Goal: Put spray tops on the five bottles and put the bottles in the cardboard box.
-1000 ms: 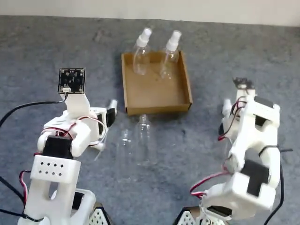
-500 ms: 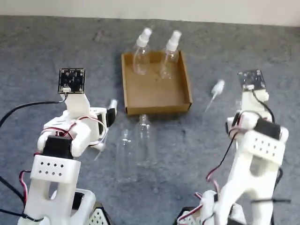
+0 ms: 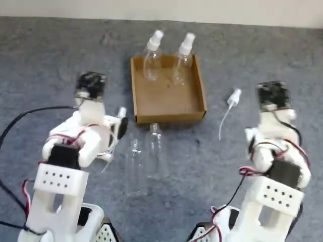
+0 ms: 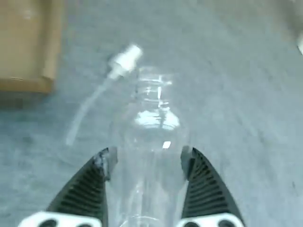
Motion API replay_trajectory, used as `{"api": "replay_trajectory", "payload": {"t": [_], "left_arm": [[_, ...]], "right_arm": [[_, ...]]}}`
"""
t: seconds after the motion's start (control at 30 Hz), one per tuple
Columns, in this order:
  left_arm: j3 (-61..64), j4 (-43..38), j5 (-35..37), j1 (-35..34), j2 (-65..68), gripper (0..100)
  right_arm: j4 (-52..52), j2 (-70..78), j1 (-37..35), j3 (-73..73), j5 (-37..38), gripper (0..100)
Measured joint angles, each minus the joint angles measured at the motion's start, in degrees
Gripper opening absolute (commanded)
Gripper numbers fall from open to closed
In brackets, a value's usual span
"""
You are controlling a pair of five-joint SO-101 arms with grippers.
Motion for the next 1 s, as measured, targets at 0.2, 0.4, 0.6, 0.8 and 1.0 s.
{"api": "replay_trajectory", "payload": {"t": [0.2,0.4,0.6,0.8,1.0], "left_arm": [[-12.6,0.0,-5.0,11.0,11.5,22],[-30.2,0.2,-6.1,25.1,31.2,22],[-51.3,0.2,-6.4,31.4,54.8,21],[-74.0,0.2,-6.4,34.4,77.8,12],[-96.2,0.2,-6.4,34.4,98.1,16]], "right_arm": [[-2.8,10.6,14.0,-0.6,1.2,0.3],[-9.2,25.8,23.6,-4.8,1.2,0.3],[-15.9,38.6,28.0,-9.2,1.2,0.3],[-20.5,49.1,31.3,-13.9,1.2,0.3],[-24.1,59.3,34.8,-18.2,1.2,0.3]]}}
